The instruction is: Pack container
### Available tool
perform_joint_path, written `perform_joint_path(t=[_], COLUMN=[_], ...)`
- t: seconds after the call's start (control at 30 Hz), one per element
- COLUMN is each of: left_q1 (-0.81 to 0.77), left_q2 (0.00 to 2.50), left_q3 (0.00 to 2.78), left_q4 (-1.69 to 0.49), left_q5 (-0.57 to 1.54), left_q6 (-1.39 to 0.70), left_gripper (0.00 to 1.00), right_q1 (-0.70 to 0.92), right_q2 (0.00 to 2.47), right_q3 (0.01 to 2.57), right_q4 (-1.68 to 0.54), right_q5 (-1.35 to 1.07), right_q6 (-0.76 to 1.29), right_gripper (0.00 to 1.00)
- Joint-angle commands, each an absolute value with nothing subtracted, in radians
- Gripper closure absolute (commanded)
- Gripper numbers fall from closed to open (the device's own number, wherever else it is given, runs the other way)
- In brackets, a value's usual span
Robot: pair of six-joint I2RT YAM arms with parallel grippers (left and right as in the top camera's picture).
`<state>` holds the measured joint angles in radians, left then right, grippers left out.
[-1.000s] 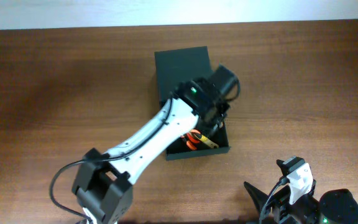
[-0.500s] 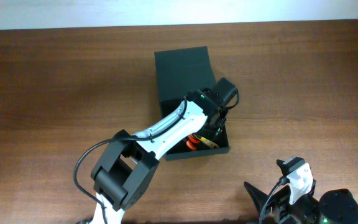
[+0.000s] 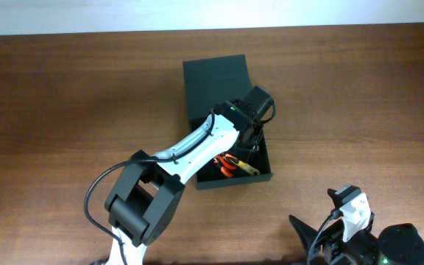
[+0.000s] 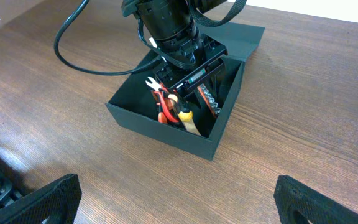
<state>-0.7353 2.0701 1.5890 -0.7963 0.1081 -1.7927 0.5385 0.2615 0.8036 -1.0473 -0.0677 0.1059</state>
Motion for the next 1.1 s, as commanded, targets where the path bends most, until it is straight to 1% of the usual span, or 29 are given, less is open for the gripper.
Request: perform_joint_path(t=[0.0, 0.1, 0.2, 0.27, 0.4, 0.43, 0.53, 0.6, 0.7, 0.77, 0.87, 0.9, 0.93, 1.07], left_q1=[-0.732, -0.732, -0.727, -0.713, -0.662, -0.648, -0.604, -0.574, -0.528, -0.499, -0.458, -0.444, -0.433, -0.405], left_q2=[2.076, 2.045, 1.985, 1.925, 1.813, 1.787, 1.72, 1.681, 1.627, 1.596, 1.557, 1.543, 1.532, 1.503], left_q3=[1.59, 1.59, 1.59, 1.59, 1.59, 1.59, 1.59, 1.59, 1.59, 1.59, 1.59, 1.59, 1.59, 1.59], left_q4=[-0.799, -0.8, -0.801, -0.802, -0.82, -0.835, -0.894, -0.934, -0.991, -1.021, -1.036, -1.036, -1.038, -1.069], left_q5=[0.101, 0.094, 0.062, 0.033, 0.022, 0.022, 0.022, 0.022, 0.018, 0.017, 0.009, -0.002, -0.007, -0.006], left_q6=[-1.735, -1.634, -1.491, -1.337, -1.001, -0.928, -0.749, -0.642, -0.489, -0.395, -0.345, -0.346, -0.345, -0.326], left_gripper=[0.61, 0.54, 0.42, 0.34, 0.28, 0.24, 0.22, 0.19, 0.18, 0.15, 0.13, 0.06, 0.01, 0.01], right_q1=[0.543, 0.543, 0.543, 0.543, 0.543, 0.543, 0.543, 0.543, 0.543, 0.543, 0.543, 0.543, 0.543, 0.543], right_q2=[0.254, 0.254, 0.254, 0.254, 0.254, 0.254, 0.254, 0.254, 0.254, 0.254, 0.254, 0.254, 0.254, 0.254], right_q3=[0.801, 0.801, 0.801, 0.801, 0.801, 0.801, 0.801, 0.801, 0.801, 0.801, 0.801, 0.801, 0.801, 0.801], right_q4=[-1.045, -1.044, -1.044, -1.044, -1.044, -1.044, -1.045, -1.044, -1.044, -1.044, -1.044, -1.044, -1.044, -1.045], right_q5=[-0.055, -0.055, -0.055, -0.055, -0.055, -0.055, -0.055, -0.055, -0.055, -0.055, -0.055, -0.055, -0.055, -0.055], right_q6=[0.113, 0.113, 0.113, 0.113, 0.113, 0.113, 0.113, 0.113, 0.113, 0.113, 0.113, 0.113, 0.113, 0.113], right_gripper=[0.01, 0.01, 0.01, 0.01, 0.01, 0.01, 0.01, 0.01, 0.01, 0.01, 0.01, 0.01, 0.01, 0.01])
